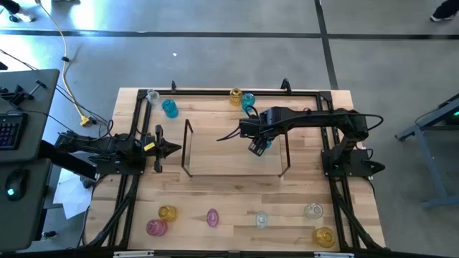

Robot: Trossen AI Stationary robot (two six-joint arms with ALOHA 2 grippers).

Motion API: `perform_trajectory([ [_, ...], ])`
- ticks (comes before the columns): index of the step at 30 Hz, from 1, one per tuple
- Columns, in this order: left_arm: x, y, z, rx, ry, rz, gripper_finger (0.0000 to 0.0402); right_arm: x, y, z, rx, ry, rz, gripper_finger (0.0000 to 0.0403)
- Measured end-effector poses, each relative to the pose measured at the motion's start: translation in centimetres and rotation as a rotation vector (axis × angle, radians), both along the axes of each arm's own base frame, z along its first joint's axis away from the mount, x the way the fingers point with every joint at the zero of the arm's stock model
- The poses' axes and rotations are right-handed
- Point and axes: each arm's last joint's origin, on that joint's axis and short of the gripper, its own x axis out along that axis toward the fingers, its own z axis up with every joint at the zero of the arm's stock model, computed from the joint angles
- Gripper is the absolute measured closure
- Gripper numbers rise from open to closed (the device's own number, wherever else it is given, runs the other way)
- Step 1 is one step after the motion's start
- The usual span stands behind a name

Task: Sort vases onto shelf
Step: Put the right blue vase on the shelf

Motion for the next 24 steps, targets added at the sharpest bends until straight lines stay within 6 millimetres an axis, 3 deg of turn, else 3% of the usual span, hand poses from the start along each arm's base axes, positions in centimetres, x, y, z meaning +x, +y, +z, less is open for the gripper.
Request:
perform_trajectory([
  [24, 0.00, 0.00, 0.02, 0.000, -0.001, 0.000, 0.0397, -0.01, 0.07, 0.03, 0.022, 0.011, 0.052, 0.0164],
])
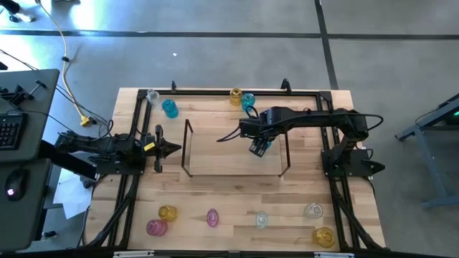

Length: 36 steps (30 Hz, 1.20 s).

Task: Sort vases onto shelf
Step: Put the right blue vase on the shelf

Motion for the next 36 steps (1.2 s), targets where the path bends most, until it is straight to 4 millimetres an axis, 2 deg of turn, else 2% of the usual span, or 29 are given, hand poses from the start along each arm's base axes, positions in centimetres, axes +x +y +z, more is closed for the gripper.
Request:
perform_trajectory([
  [28, 0.0, 0.0, 0.0, 0.001, 0.001, 0.000, 0.0397, -0.3, 0.0, 0.1, 0.016, 0.028, 0.001, 0.0164],
  [36, 0.0, 0.0, 0.0, 0.001, 0.001, 0.000, 0.0397, -0.3, 0.5, 3.0, 0.021, -0.017, 0.016, 0.0164],
])
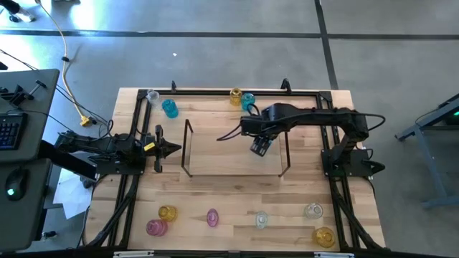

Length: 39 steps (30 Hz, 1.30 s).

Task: Sort vases onto shelf
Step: Put the right blue vase on the shelf

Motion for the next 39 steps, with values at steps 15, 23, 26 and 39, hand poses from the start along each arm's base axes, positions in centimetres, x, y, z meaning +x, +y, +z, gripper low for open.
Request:
perform_trajectory([
  [15, 0.0, 0.0, 0.0, -0.001, 0.000, 0.000, 0.0397, -0.2, 0.3, 3.9, -0.010, -0.084, 0.039, 0.0196],
  [23, 0.0, 0.0, 0.0, -0.001, -0.001, 0.000, 0.0397, 1.3, 0.3, 2.6, 0.019, -0.163, 0.195, 0.0318],
  [26, 0.0, 0.0, 0.0, -0.001, -0.001, 0.000, 0.0397, 1.6, 0.4, 1.6, 0.059, -0.160, 0.239, 0.0363],
  [39, 0.0, 0.0, 0.0, 0.000, 0.000, 0.000, 0.0397, 2.3, 3.4, -0.5, 0.082, -0.138, 0.329, 0.0396],
])
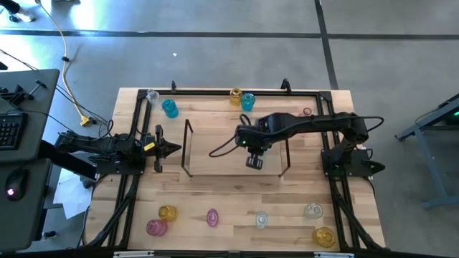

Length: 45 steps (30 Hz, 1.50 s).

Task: Sort vases onto shelf
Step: Put the right blue vase on the shelf

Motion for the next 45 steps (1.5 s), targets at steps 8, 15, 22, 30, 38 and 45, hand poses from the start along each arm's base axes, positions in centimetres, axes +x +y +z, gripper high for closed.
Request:
perform_trajectory([
  [8, 0.0, 0.0, 0.0, 0.000, -0.001, 0.000, 0.0397, 1.0, 0.4, -2.4, -0.005, 0.105, 0.003, 0.0396],
  [15, 0.0, 0.0, 0.0, 0.000, -0.001, 0.000, 0.0397, 1.2, -0.6, -3.4, -0.049, 0.167, -0.040, 0.0396],
  [22, 0.0, 0.0, 0.0, -0.001, 0.000, 0.000, 0.0397, 1.0, -1.3, -3.5, -0.067, 0.185, -0.063, 0.0396],
  [30, 0.0, 0.0, 0.0, -0.001, 0.000, 0.000, 0.0397, 0.9, -1.7, -3.4, -0.104, 0.196, -0.071, 0.0396],
  [38, 0.0, 0.0, 0.0, -0.001, 0.000, 0.000, 0.0397, 0.8, -1.9, -3.4, -0.130, 0.209, -0.081, 0.0396],
  [45, 0.0, 0.0, 0.0, 0.000, 0.000, 0.000, 0.0397, 0.7, -2.3, -3.4, -0.153, 0.212, -0.102, 0.0396],
])
